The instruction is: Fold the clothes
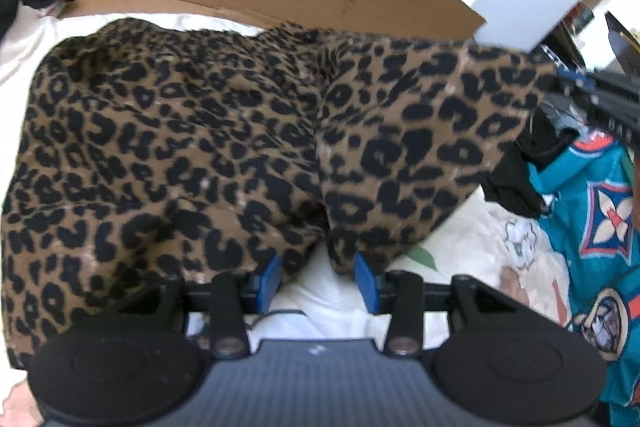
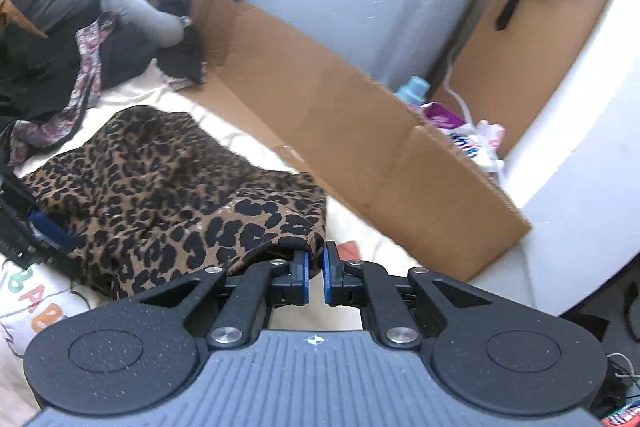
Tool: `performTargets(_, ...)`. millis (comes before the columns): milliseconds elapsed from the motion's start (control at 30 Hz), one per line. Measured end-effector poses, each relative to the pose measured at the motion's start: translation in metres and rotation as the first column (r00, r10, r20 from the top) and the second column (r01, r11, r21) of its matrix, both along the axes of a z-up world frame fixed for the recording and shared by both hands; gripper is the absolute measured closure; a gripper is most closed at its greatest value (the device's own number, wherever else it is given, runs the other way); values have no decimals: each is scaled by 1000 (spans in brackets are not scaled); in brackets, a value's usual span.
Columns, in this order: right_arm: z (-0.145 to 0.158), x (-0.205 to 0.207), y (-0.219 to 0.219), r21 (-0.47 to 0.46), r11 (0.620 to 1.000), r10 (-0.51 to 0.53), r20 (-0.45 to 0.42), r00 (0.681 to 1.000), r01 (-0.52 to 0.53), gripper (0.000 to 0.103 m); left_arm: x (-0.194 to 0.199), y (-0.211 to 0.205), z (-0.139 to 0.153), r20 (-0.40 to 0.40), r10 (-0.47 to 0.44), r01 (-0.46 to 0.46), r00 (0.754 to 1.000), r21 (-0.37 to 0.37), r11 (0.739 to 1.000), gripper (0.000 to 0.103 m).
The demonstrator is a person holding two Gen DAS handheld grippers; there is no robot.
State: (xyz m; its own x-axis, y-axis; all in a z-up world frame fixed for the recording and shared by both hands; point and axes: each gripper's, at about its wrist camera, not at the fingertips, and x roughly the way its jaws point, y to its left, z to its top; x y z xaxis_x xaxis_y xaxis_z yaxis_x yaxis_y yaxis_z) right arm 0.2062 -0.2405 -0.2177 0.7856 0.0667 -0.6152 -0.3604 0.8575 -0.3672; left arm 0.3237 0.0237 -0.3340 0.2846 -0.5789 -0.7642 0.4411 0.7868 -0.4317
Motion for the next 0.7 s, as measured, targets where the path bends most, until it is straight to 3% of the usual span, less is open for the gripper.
performTargets(333, -7, 20, -47, -40, 994, -105, 27, 994, 106, 99, -11, -24, -27, -34, -69, 69, 997, 13, 998, 59)
performTargets(567, -20, 41, -82, -10, 975, -220, 8, 975, 221, 99, -4, -24, -28, 62, -48, 41, 997, 109, 993, 59)
performTargets(700, -31, 46, -92, -6, 965, -261, -5, 965, 261, 99, -1, -14, -28, 139, -36, 12, 990, 168, 986, 50)
